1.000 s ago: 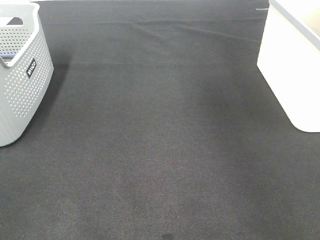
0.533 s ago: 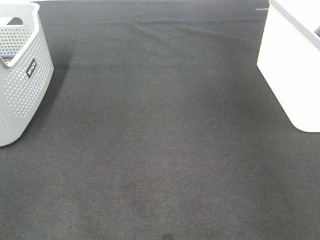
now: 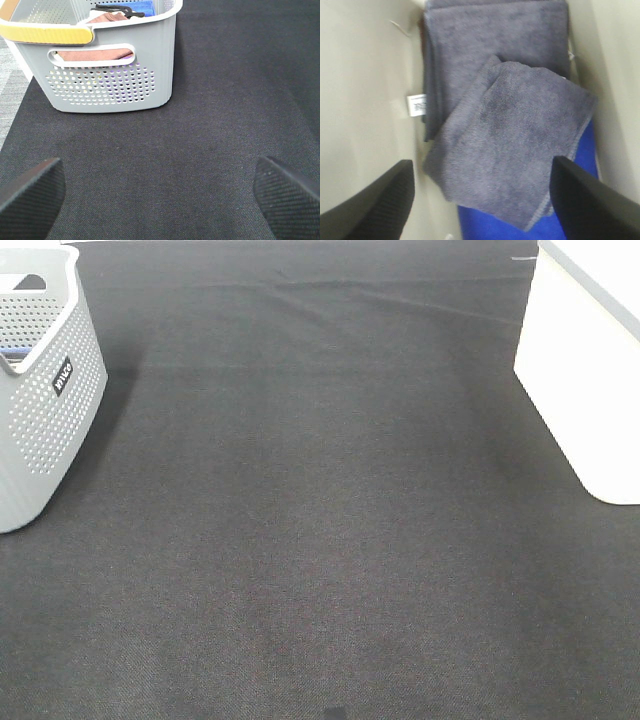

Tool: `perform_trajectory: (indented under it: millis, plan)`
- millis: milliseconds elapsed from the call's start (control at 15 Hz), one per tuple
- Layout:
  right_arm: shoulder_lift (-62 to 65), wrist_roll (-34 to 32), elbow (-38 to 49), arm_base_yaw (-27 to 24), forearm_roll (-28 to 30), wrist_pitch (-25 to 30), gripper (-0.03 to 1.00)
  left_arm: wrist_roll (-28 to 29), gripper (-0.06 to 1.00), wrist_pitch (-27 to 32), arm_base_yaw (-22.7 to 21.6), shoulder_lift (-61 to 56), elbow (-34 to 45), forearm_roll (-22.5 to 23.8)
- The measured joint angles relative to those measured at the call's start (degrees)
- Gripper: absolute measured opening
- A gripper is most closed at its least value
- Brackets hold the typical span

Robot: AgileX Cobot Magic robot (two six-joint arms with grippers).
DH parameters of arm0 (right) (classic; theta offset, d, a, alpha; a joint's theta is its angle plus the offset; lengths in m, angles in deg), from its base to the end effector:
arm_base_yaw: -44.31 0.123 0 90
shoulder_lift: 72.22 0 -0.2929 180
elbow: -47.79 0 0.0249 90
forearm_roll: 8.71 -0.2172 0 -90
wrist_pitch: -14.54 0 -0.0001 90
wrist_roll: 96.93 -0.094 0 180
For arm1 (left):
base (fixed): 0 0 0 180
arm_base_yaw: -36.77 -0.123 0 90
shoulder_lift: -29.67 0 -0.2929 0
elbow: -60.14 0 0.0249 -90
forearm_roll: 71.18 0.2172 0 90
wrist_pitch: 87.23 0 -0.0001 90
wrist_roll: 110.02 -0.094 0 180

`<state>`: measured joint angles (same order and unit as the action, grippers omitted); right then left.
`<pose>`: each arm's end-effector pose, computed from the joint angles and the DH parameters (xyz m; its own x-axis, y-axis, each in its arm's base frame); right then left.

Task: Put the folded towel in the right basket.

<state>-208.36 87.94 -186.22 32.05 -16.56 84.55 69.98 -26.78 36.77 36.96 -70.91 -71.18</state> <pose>0.4586 -0.0873 0.2980 -0.8677 0.1501 -0.4739 0.1189 0.9883 0.0954 -0.0399 0.0000 0.2593 -0.4492 0.0000 -0.8934 0.0000 1.0000 0.0000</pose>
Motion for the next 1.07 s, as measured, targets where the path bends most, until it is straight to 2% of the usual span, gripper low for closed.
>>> perform_trajectory:
  millis: [133, 600, 733, 800, 1067]
  plan:
    - [3.3, 0.5, 0.0, 2.6, -1.7, 0.0, 0.72, 0.0, 0.97, 0.0, 0.0, 0.0, 0.0, 0.0]
    - [14.1, -0.1, 0.5, 14.0, -2.2, -0.1, 0.72, 0.0, 0.97, 0.0, 0.0, 0.0, 0.0, 0.0]
    - [21.7, -0.1, 7.8, 14.5, -2.5, -0.1, 0.72, 0.0, 0.97, 0.0, 0.0, 0.0, 0.0, 0.0]
    - [21.7, -0.1, 7.8, 14.5, -2.5, -0.1, 0.72, 0.0, 0.97, 0.0, 0.0, 0.0, 0.0, 0.0]
    - [36.6, -0.1, 30.5, 14.5, -2.1, -0.2, 0.72, 0.0, 0.97, 0.0, 0.0, 0.0, 0.0, 0.0]
